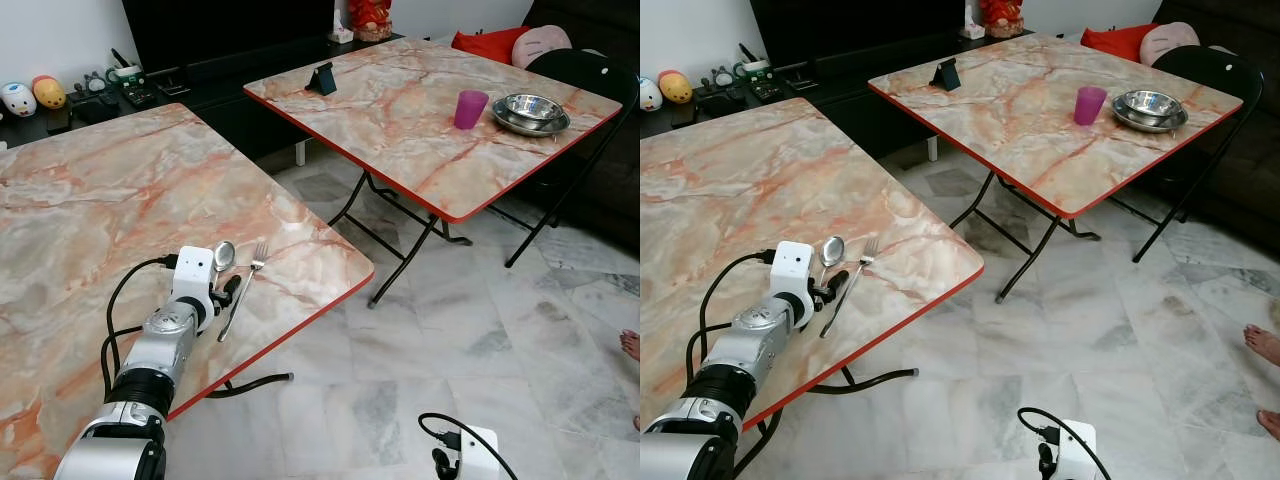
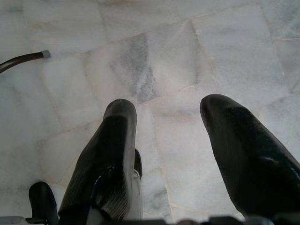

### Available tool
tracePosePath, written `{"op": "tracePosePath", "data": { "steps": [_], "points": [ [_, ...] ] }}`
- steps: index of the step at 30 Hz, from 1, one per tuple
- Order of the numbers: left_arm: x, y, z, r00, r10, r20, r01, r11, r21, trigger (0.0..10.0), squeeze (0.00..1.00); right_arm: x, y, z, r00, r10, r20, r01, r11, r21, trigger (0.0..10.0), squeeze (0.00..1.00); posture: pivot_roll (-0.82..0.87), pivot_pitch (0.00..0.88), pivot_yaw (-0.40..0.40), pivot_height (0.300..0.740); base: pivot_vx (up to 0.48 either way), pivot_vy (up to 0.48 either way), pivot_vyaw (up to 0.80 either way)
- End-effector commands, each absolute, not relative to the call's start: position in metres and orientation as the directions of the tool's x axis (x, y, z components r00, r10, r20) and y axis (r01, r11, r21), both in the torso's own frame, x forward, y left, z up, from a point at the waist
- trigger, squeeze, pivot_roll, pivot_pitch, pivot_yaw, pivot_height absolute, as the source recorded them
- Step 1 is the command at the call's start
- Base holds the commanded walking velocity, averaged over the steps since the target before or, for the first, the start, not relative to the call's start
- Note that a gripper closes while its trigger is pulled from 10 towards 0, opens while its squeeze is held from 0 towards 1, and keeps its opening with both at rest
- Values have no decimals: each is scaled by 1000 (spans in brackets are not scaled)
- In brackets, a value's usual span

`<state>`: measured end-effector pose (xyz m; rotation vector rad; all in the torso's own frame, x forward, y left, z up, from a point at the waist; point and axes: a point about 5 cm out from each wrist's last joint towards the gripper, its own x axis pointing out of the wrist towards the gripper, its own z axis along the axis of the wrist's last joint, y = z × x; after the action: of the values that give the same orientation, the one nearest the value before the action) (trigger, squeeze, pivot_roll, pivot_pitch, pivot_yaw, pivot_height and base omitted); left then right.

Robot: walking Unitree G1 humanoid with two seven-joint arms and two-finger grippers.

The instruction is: Setting the table

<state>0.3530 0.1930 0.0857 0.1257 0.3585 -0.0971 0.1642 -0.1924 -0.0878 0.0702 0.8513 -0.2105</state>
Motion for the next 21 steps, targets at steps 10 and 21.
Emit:
{"op": "tracePosePath", "data": {
  "steps": [10, 21],
  "points": [
    [342, 190, 64, 874, -106, -474, 170, 981, 94, 0, 0, 163, -195, -88, 631, -155, -760, 207, 978, -28, 10000, 0, 45, 0, -40, 740, 0, 0, 0],
    [342, 190, 65, 878, -104, -468, 168, 981, 97, 0, 0, 162, -192, -88, 643, -153, -751, 202, 979, -27, 10000, 0, 45, 0, -40, 740, 0, 0, 0]
  ]
}}
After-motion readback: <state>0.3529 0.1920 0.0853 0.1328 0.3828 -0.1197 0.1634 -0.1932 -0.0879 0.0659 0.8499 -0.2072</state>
